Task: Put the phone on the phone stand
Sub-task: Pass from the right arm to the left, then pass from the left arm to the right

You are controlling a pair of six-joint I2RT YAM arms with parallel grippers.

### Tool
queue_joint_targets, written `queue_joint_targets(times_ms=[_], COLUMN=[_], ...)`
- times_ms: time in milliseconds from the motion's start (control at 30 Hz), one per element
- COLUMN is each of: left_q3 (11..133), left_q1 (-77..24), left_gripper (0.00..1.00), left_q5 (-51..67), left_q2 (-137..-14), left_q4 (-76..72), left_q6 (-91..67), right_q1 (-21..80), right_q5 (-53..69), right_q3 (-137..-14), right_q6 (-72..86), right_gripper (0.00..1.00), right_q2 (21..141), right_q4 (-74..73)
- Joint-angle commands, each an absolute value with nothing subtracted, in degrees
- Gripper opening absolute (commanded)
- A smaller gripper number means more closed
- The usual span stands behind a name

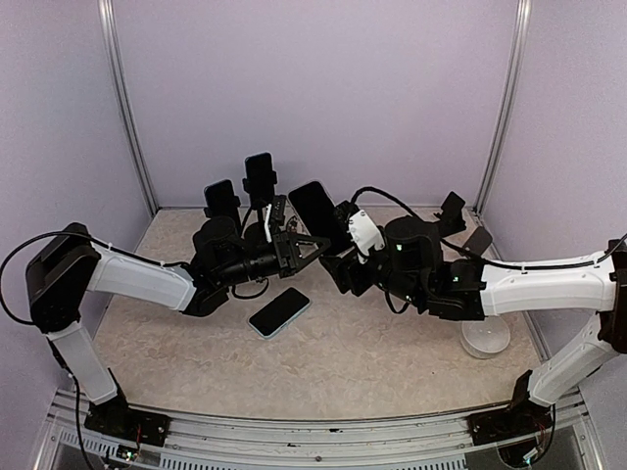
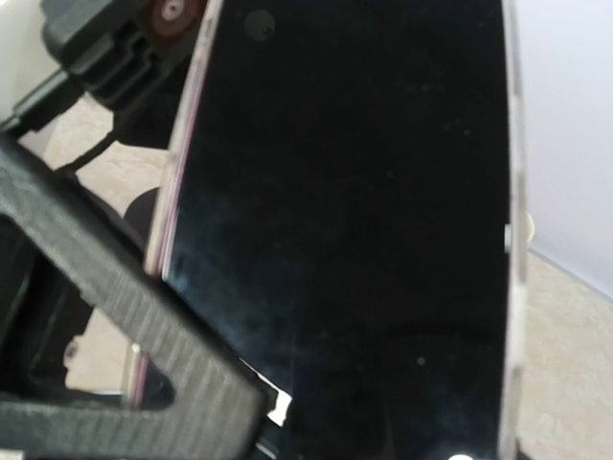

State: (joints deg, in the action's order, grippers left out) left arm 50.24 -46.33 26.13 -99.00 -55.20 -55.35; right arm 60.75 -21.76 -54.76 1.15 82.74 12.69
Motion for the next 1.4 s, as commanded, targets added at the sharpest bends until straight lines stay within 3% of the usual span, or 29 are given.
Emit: queue_joint_targets(times_ms=[0,133,233,733,933,1367], left_q3=[52.36,51.98,51.77,50.52,49.69,50.64], left_q1=[-46.85,-46.85,-46.85,-46.93,-47.26,-52.30], left_gripper=[0.00,0.00,0.00,0.00,0.00,0.00], left_q5=[29.35,29.57,30.47,37.79,40.32,46.59], left_q2=[-99.55,-98.87,-98.22,-91.10,-88.32,-88.94], left_q4=[-61.49,-61.21,-60.28,-46.20,-38.27,-27.31], left_q6=[-54.40,-53.58,-52.59,-38.37,-31.68,-23.18], right_q1=[61.78,61.71,61.30,47.17,45.03,43.28], right_q5=[-19.26,-17.08,-11.41,20.88,22.15,37.89], right_q3=[-54.10,-54.80,-54.53,-52.38,-52.87,-54.94], right_q6=[2.16,2.64,2.60,7.06,5.98,4.23], right_gripper=[0.60,0.79,1.00,1.00,0.99,0.96], right_q2=[82.17,80.72,77.98,67.96,66.10,68.55], right_q4=[14.59,12.39,11.03,1.39,-1.23,-2.94])
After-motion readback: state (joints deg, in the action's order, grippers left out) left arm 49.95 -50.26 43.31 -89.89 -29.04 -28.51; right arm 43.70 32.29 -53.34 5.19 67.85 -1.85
